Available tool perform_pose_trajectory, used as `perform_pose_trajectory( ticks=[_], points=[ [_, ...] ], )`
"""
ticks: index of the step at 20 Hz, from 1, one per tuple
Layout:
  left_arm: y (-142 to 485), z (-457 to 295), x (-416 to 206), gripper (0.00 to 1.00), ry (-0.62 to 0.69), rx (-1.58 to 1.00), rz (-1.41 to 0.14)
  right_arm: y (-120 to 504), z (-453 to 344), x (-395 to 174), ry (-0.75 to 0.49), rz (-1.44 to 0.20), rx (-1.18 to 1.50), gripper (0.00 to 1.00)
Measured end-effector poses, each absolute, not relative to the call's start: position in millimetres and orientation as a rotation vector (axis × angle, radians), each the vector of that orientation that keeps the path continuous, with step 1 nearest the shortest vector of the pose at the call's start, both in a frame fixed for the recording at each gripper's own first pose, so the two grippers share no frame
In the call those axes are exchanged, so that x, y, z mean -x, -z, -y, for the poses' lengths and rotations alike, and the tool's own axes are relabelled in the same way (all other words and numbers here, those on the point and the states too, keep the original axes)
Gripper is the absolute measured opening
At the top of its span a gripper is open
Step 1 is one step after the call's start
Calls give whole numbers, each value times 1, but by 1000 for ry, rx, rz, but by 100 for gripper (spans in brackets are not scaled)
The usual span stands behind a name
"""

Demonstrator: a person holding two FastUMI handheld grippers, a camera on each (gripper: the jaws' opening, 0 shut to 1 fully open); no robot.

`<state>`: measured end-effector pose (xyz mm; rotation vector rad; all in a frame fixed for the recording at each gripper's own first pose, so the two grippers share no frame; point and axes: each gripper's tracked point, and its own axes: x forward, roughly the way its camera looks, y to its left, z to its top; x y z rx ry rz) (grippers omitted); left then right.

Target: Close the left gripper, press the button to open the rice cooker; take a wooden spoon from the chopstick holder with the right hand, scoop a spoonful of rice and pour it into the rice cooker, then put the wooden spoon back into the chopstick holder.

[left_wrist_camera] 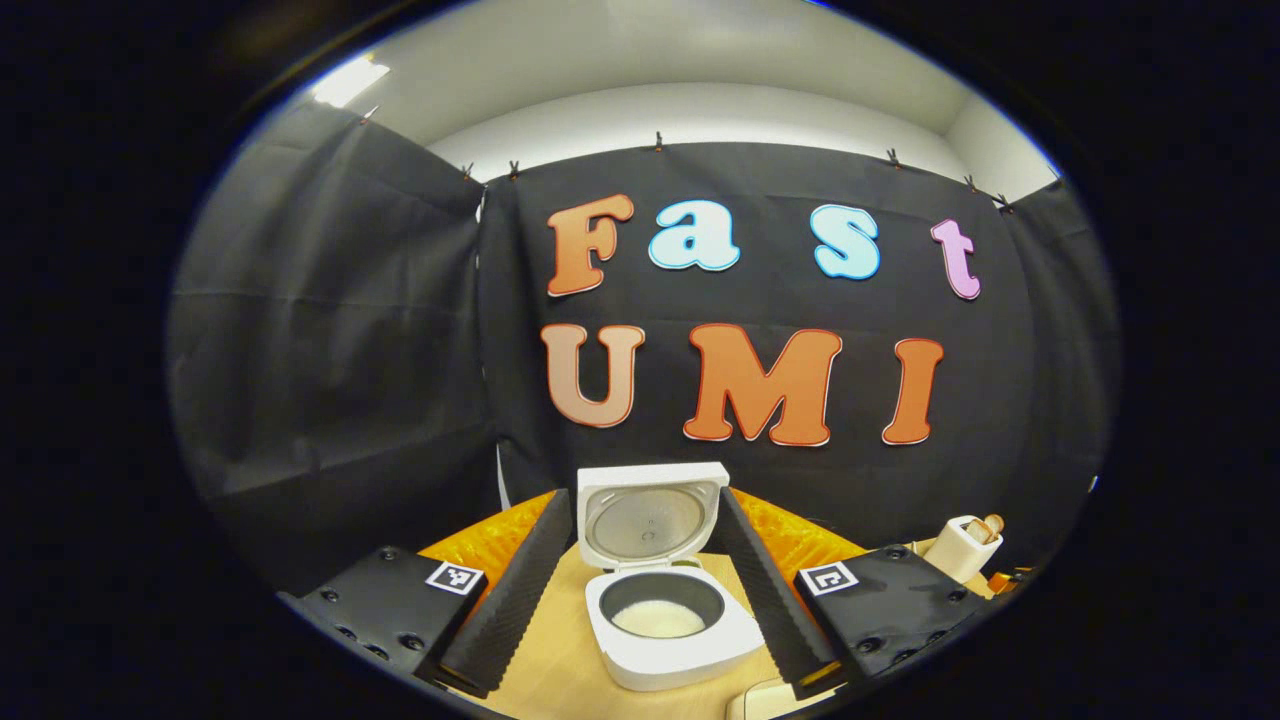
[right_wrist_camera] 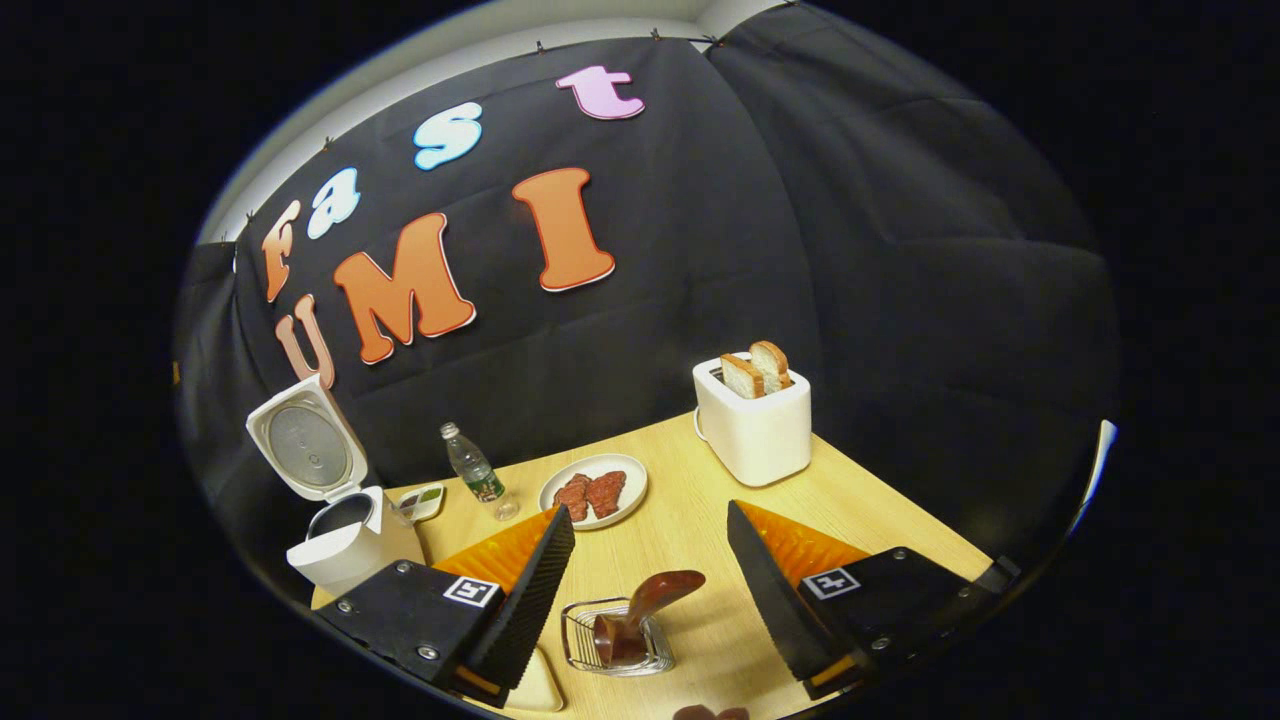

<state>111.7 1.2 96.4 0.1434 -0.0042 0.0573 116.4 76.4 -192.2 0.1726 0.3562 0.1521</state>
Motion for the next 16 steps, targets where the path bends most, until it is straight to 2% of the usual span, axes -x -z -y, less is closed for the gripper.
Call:
perform_pose_trajectory(
  ticks=[5, 10, 16],
  points=[
    [-119, 22, -213, 100, 62, -90, 5, 169, -92, -84, -140, -326, -190, 94],
    [-113, -7, -318, 99, 20, -158, -32, 171, -93, -61, -58, -311, -186, 94],
    [-69, -12, -405, 98, 39, -173, -114, 154, -95, -49, 44, -281, -189, 95]
  ],
)
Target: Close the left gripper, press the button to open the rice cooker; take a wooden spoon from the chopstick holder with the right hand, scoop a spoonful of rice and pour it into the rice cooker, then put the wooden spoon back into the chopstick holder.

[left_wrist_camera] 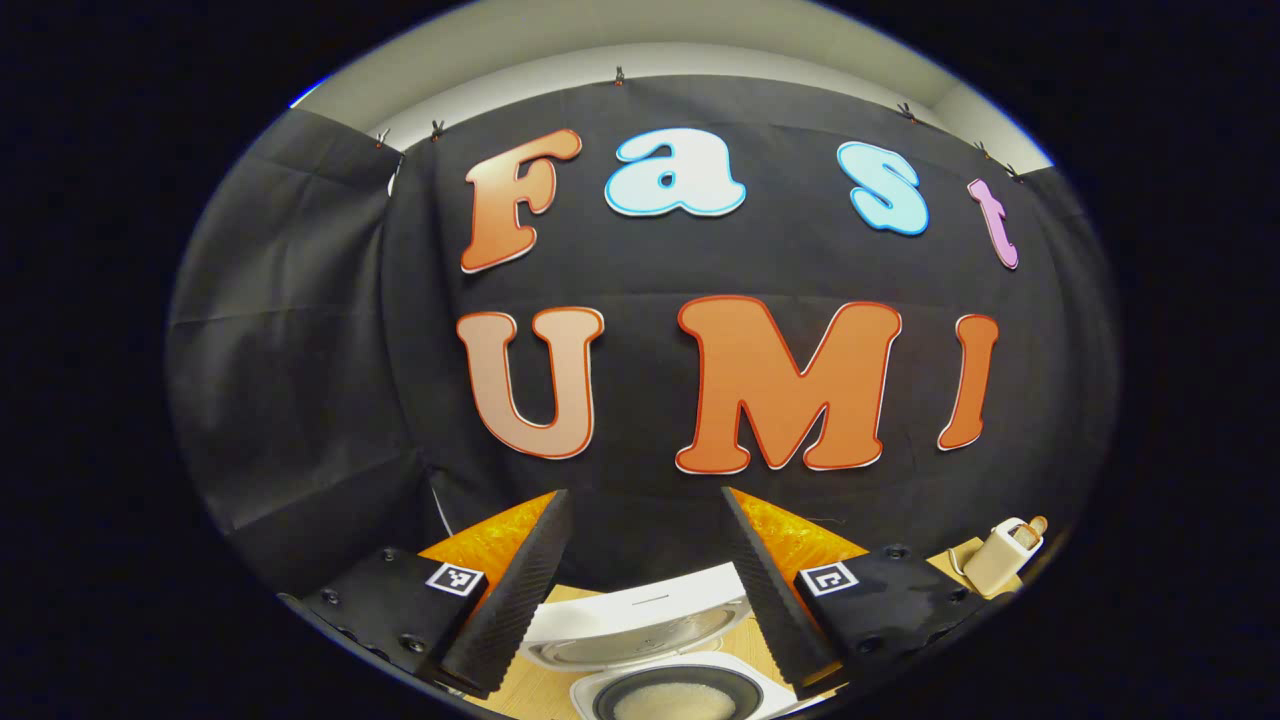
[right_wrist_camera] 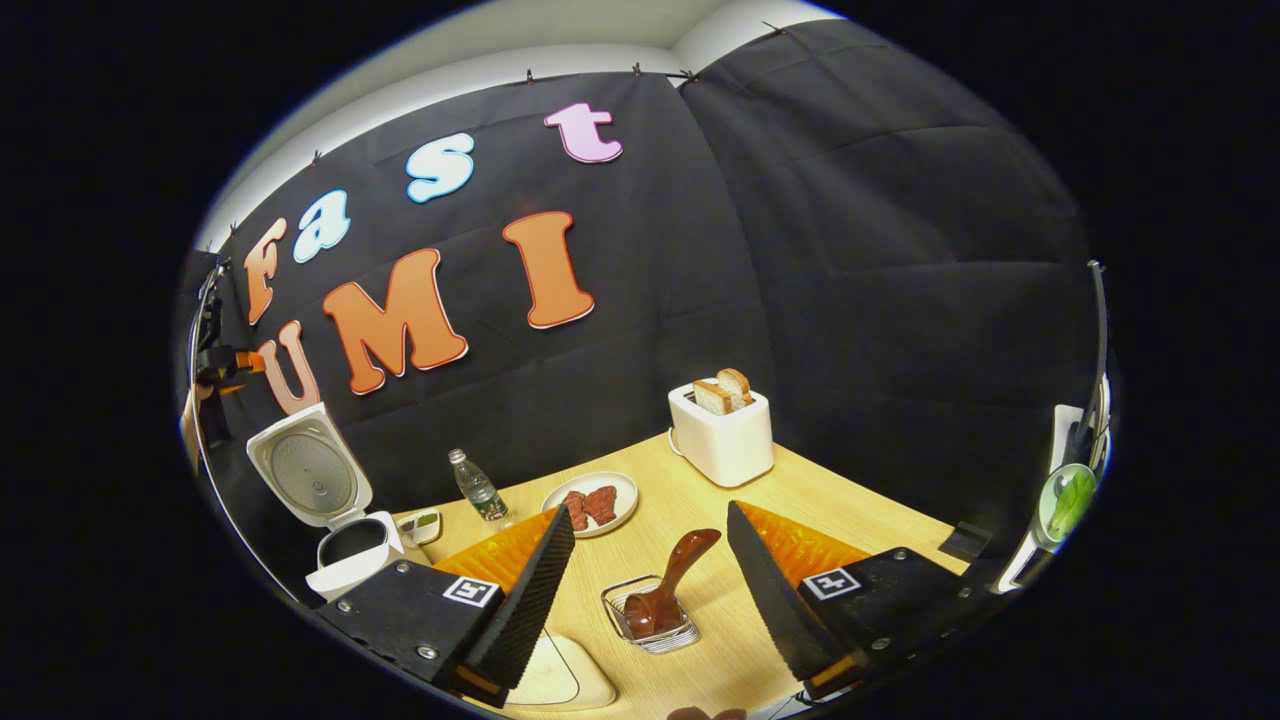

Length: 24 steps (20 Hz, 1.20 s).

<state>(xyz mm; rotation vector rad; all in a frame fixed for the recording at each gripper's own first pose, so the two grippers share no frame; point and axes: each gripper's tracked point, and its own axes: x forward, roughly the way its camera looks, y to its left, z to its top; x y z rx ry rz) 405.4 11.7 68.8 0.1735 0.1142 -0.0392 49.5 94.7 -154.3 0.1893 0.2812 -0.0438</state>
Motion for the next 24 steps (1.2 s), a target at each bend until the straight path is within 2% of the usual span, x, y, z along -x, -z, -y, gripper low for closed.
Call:
perform_pose_trajectory(
  ticks=[4, 10, 12, 18, 21, 24],
  points=[
    [-28, -20, -439, 98, 33, -190, -193, 136, -103, -43, 74, -253, -192, 94],
    [22, -40, -452, 100, 11, -134, -301, 120, -115, -36, 75, -244, -143, 94],
    [22, -45, -456, 99, -2, -119, -269, 117, -119, -39, 61, -248, -139, 94],
    [26, -42, -426, 100, -17, -118, -293, 114, -138, -50, -40, -268, -136, 95],
    [37, -30, -392, 98, -15, -103, -310, 114, -145, -53, -108, -276, -144, 94],
    [56, -18, -348, 100, -17, -79, -335, 119, -146, -55, -176, -294, -154, 95]
  ],
)
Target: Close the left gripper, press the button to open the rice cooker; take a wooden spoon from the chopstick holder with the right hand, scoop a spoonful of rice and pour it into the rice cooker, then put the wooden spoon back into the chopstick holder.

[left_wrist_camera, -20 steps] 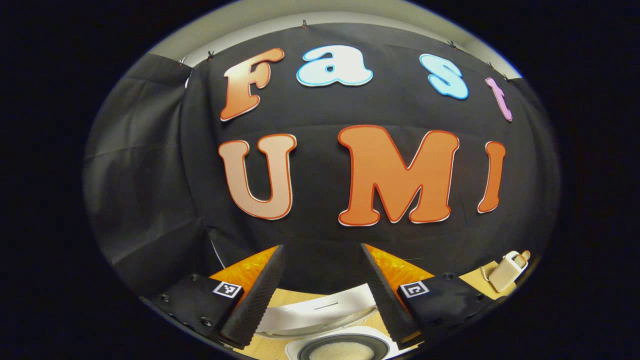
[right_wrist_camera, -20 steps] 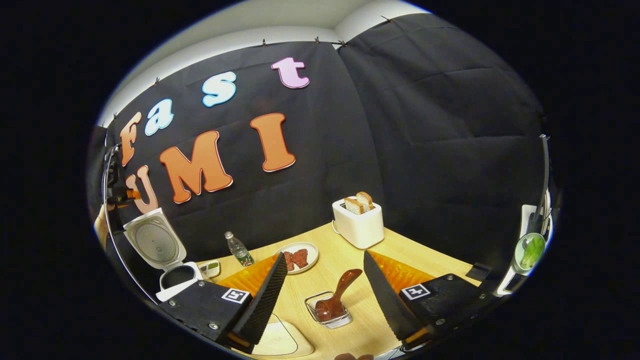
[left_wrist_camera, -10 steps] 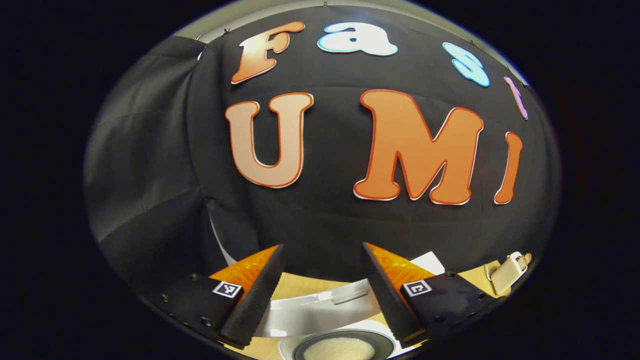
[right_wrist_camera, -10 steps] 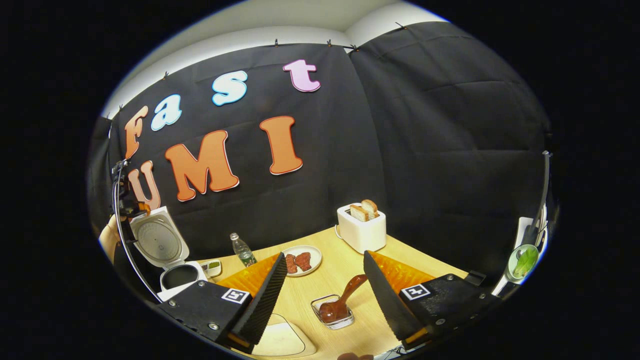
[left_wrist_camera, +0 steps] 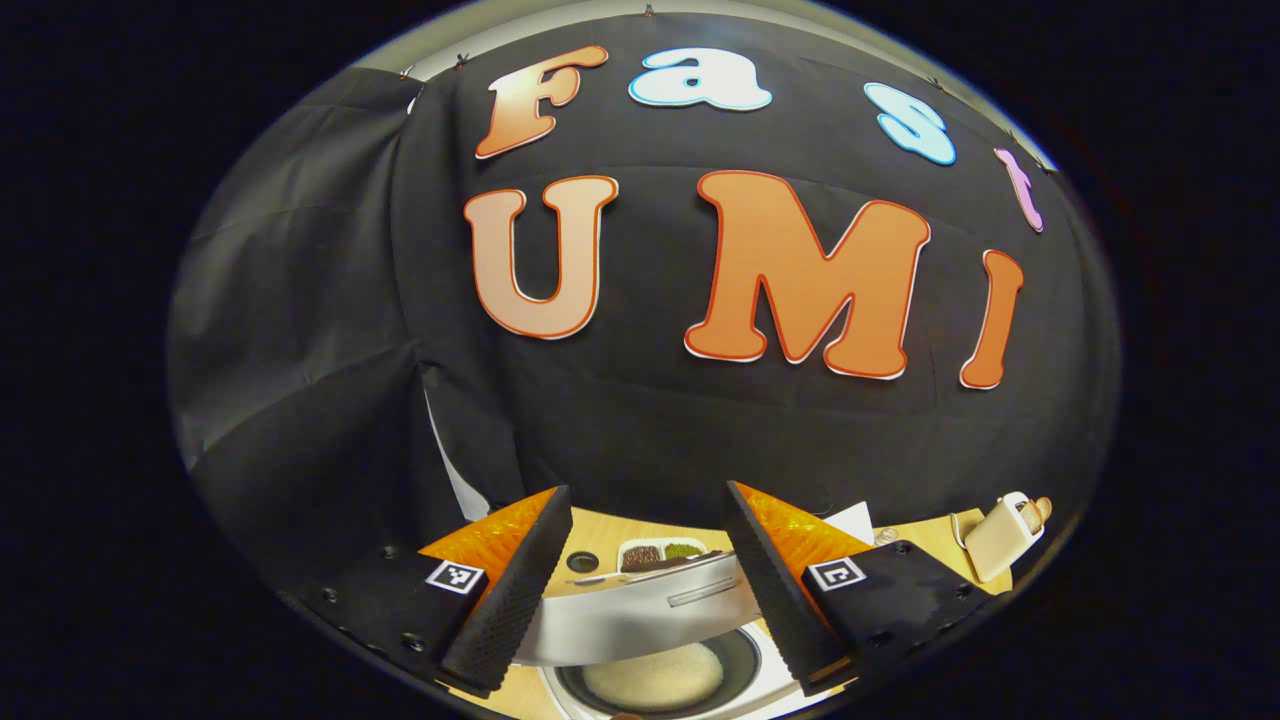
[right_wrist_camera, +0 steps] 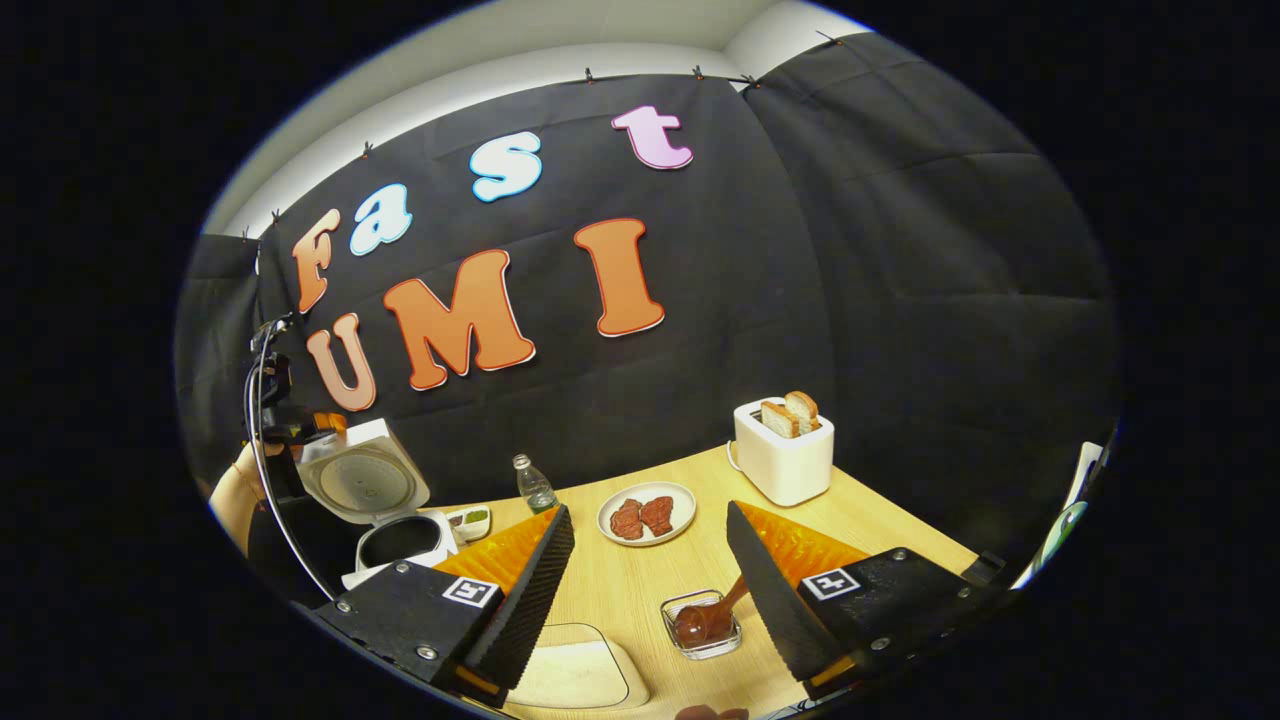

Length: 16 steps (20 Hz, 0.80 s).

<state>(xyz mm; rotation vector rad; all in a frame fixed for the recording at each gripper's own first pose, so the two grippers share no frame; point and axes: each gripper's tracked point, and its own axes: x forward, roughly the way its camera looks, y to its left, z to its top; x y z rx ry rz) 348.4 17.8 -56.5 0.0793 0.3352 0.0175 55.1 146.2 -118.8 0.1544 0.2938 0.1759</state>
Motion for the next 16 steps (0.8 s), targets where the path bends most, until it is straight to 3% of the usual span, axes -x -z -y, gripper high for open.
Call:
perform_pose_trajectory(
  ticks=[7, 16],
  points=[
    [141, 5, -270, 99, -37, -24, -428, 121, -131, -50, -276, -310, -134, 94],
    [206, 9, -247, 100, -119, -121, -465, 139, -91, -35, -257, -342, -176, 94]
  ],
)
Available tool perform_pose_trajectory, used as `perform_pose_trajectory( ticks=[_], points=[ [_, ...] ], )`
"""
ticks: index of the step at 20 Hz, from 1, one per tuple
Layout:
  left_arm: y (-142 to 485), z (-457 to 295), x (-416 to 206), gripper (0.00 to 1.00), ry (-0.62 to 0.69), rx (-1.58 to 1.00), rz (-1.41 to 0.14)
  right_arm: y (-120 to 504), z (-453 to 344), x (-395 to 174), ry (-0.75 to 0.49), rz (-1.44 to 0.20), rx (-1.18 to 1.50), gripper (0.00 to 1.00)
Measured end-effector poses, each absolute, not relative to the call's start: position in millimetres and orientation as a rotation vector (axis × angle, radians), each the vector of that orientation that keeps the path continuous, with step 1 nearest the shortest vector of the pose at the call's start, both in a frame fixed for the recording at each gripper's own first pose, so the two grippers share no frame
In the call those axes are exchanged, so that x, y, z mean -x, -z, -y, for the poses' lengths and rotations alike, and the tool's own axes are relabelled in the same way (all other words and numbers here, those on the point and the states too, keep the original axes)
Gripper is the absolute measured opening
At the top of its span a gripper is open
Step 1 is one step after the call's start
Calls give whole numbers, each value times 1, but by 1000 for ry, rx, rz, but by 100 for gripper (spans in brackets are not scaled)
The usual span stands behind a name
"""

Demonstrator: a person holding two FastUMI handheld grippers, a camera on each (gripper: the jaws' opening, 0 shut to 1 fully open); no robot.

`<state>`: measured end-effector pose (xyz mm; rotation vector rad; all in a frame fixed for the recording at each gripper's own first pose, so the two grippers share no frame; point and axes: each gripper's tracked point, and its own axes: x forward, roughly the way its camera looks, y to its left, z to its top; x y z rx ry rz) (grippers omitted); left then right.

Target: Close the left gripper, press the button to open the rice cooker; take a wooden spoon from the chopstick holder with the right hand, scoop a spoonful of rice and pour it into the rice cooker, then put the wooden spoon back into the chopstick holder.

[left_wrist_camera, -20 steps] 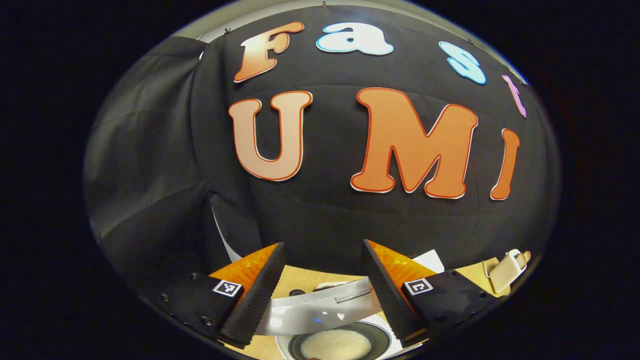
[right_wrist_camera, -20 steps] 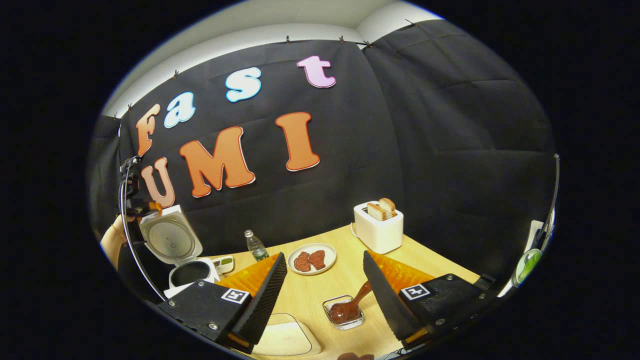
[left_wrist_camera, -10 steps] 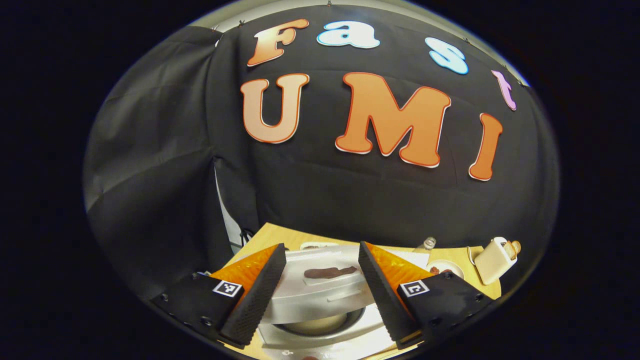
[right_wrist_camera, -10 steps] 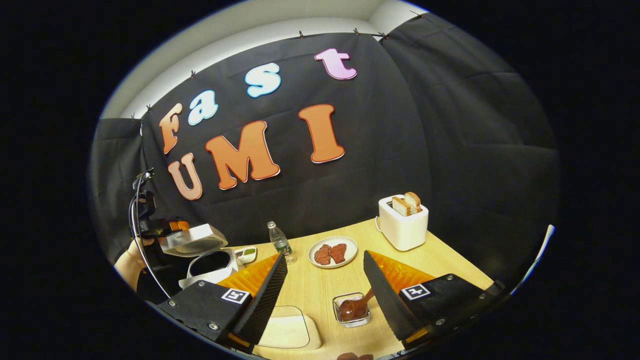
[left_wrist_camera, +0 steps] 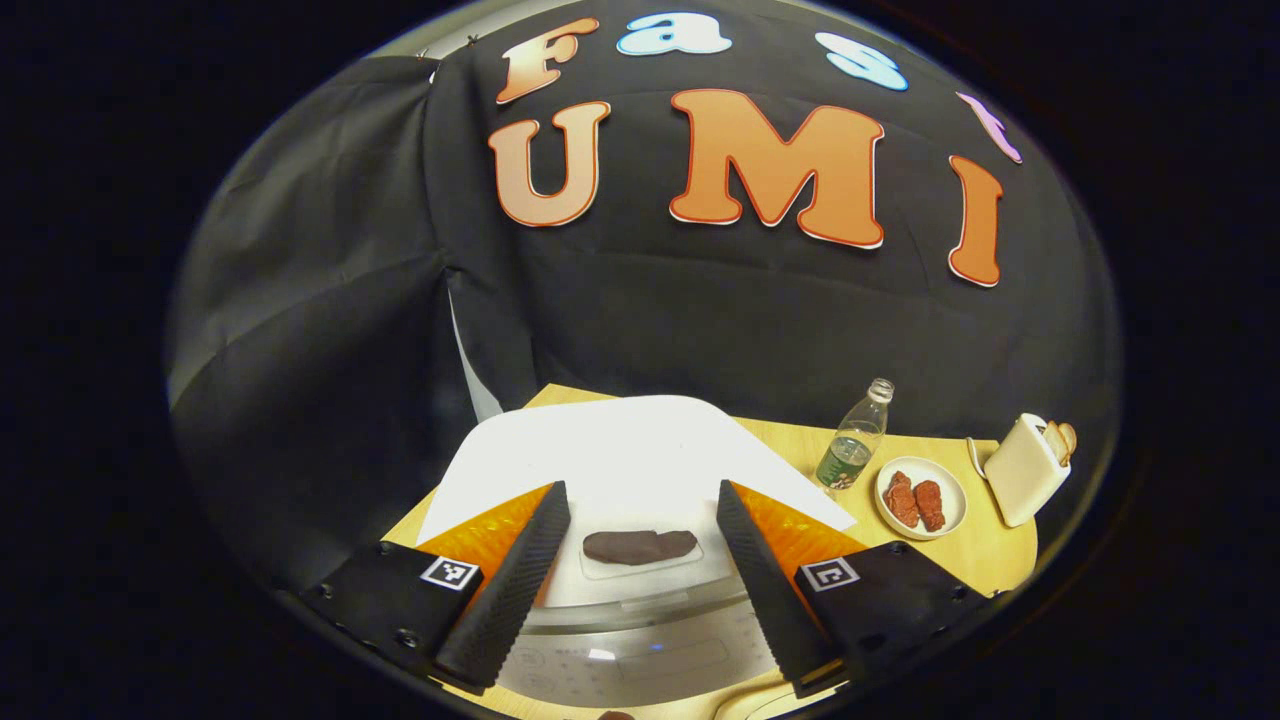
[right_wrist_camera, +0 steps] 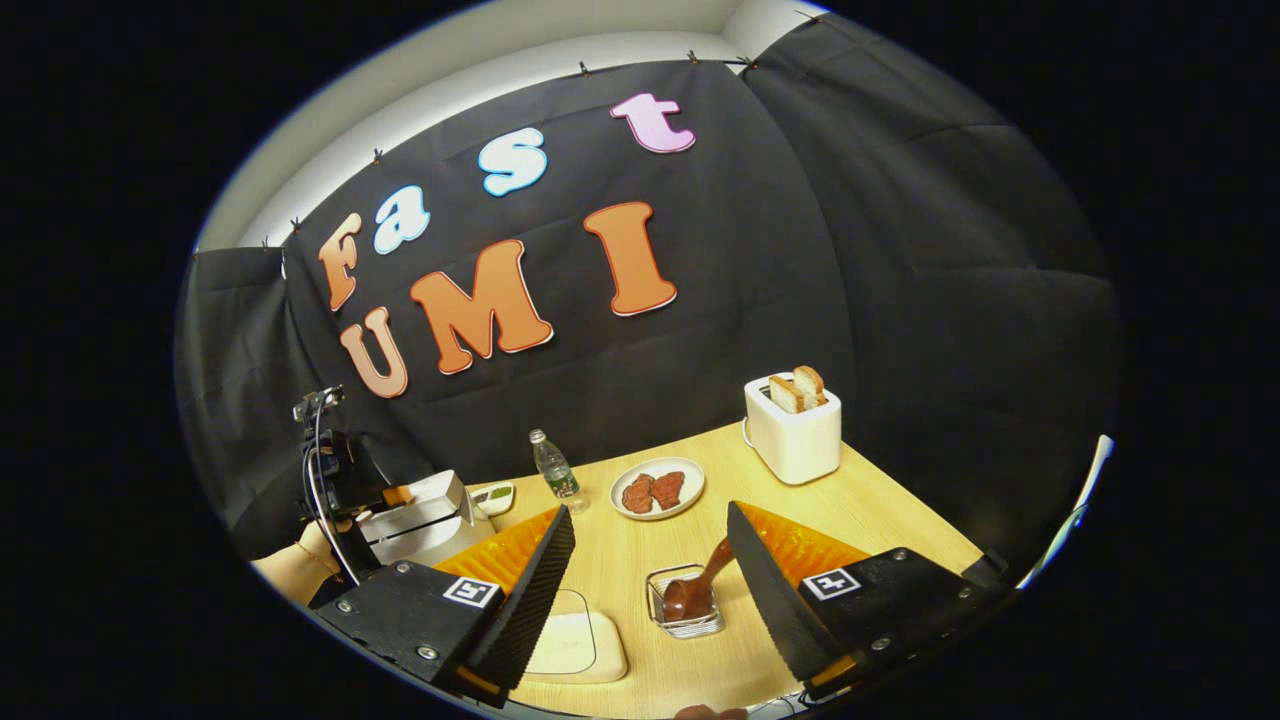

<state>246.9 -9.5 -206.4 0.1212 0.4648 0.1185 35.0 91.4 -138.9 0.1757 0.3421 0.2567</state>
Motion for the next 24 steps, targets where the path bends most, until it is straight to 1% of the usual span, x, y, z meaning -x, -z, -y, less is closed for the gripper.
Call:
perform_pose_trajectory(
  ticks=[3, 5, 9, 12, 14, 17, 20, 24],
  points=[
    [236, -2, -241, 100, -150, -124, -517, 139, -75, -31, -232, -339, -172, 94],
    [235, -1, -244, 100, -156, -134, -472, 144, -66, -30, -214, -351, -178, 94],
    [243, 1, -244, 100, -131, -130, -487, 154, -50, -26, -178, -364, -170, 94],
    [233, 2, -244, 100, -118, -160, -471, 166, -46, -24, -167, -389, -160, 94],
    [233, 5, -228, 100, -115, -146, -533, 168, -48, -25, -170, -394, -137, 94],
    [190, 6, -209, 100, -109, -105, -462, 165, -56, -25, -185, -382, -97, 94],
    [130, 13, -176, 100, -54, -59, -369, 157, -59, -27, -194, -359, -45, 95],
    [43, -2, -116, 100, -66, -129, -243, 134, -69, -33, -216, -347, -65, 95]
  ],
)
